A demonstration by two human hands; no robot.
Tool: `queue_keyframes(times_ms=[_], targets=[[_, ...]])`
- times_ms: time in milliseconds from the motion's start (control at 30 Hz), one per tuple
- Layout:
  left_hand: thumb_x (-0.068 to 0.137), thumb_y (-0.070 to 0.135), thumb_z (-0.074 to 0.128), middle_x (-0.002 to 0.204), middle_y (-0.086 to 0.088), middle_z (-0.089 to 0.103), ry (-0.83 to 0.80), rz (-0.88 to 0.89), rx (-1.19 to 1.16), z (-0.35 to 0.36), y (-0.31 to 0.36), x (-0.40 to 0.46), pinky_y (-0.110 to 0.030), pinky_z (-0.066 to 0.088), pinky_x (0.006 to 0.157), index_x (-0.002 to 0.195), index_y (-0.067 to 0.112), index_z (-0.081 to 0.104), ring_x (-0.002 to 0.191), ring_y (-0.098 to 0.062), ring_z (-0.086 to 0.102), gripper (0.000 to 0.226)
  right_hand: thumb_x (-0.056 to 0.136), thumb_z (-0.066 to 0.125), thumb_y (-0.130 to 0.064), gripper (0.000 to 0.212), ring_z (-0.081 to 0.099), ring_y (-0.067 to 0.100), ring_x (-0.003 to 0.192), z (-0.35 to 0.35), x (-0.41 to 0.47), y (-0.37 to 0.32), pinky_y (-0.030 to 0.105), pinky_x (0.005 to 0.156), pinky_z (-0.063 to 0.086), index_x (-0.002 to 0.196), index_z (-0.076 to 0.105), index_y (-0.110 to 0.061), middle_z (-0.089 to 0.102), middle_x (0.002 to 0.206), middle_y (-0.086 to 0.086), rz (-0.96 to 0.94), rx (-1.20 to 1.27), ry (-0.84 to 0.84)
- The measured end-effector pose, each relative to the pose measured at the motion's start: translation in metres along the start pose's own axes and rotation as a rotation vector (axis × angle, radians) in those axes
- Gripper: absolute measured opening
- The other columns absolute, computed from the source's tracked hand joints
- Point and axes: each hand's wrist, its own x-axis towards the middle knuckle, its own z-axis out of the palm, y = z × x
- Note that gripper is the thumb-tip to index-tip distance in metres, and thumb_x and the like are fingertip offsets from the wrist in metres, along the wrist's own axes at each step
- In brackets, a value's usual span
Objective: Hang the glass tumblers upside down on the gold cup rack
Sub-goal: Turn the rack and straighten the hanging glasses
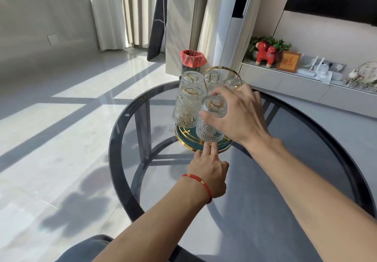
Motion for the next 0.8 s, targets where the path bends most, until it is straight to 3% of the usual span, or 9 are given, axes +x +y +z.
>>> queue_keyframes(times_ms=[233, 367, 500, 600, 700, 800], targets=[[0.094, 0.029, 0.056, 0.152, -0.029, 0.031, 0.073, -0.018, 0.090, 0.007, 0.005, 0.000, -0.053, 0.033, 0.109, 0.128, 0.014, 0.059, 0.137, -0.042, 0.031, 0.038, 0.085, 0.049, -0.080, 0.064, 0.054, 0.027, 0.110, -0.007, -0.004, 0.005, 0.041, 0.085, 0.031, 0.118, 0.066, -0.028, 0.073, 0.116, -0.001, -0.012, -0.035, -0.062], [0.095, 0.030, 0.051, 0.155, -0.030, 0.031, 0.193, -0.043, 0.073, 0.022, 0.009, -0.002, -0.054, 0.031, 0.112, 0.131, 0.011, 0.052, 0.139, -0.044, 0.030, 0.041, 0.097, 0.050, -0.051, 0.040, 0.059, 0.023, 0.102, -0.030, -0.018, 0.031, 0.044, 0.092, 0.044, 0.113, 0.070, -0.020, 0.072, 0.110, 0.000, 0.075, 0.201, 0.094], [0.096, 0.044, 0.046, 0.159, -0.028, 0.029, 0.233, -0.024, 0.065, 0.035, 0.000, -0.002, -0.062, 0.020, 0.121, 0.146, 0.017, 0.042, 0.145, -0.043, 0.026, 0.057, 0.091, 0.060, -0.030, 0.025, 0.062, 0.021, 0.085, -0.039, -0.039, 0.071, 0.048, 0.080, 0.056, 0.111, 0.069, -0.018, 0.070, 0.101, -0.001, 0.293, 0.348, 0.230], [0.093, 0.052, 0.045, 0.154, -0.019, 0.040, 0.264, -0.014, 0.065, 0.038, -0.010, 0.002, -0.065, 0.020, 0.120, 0.146, 0.021, 0.043, 0.140, -0.037, 0.034, 0.062, 0.088, 0.067, -0.032, 0.035, 0.063, 0.022, 0.089, -0.030, -0.049, 0.082, 0.050, 0.079, 0.058, 0.121, 0.063, -0.019, 0.067, 0.112, 0.000, 0.315, 0.380, 0.160], [0.088, 0.051, 0.049, 0.145, -0.016, 0.049, 0.300, -0.014, 0.027, 0.041, -0.009, 0.003, -0.058, 0.037, 0.109, 0.136, 0.020, 0.053, 0.127, -0.037, 0.044, 0.057, 0.081, 0.071, -0.054, 0.062, 0.061, 0.018, 0.105, -0.017, -0.044, 0.082, 0.044, 0.088, 0.056, 0.133, 0.054, -0.025, 0.060, 0.125, -0.002, 0.303, 0.426, 0.006], [0.085, 0.049, 0.052, 0.140, -0.015, 0.052, 0.338, -0.016, -0.014, 0.046, -0.009, 0.005, -0.054, 0.042, 0.100, 0.132, 0.021, 0.057, 0.122, -0.037, 0.047, 0.054, 0.073, 0.069, -0.069, 0.082, 0.058, 0.015, 0.112, -0.007, -0.034, 0.080, 0.039, 0.096, 0.051, 0.139, 0.044, -0.028, 0.059, 0.131, -0.003, 0.285, 0.439, -0.096]])
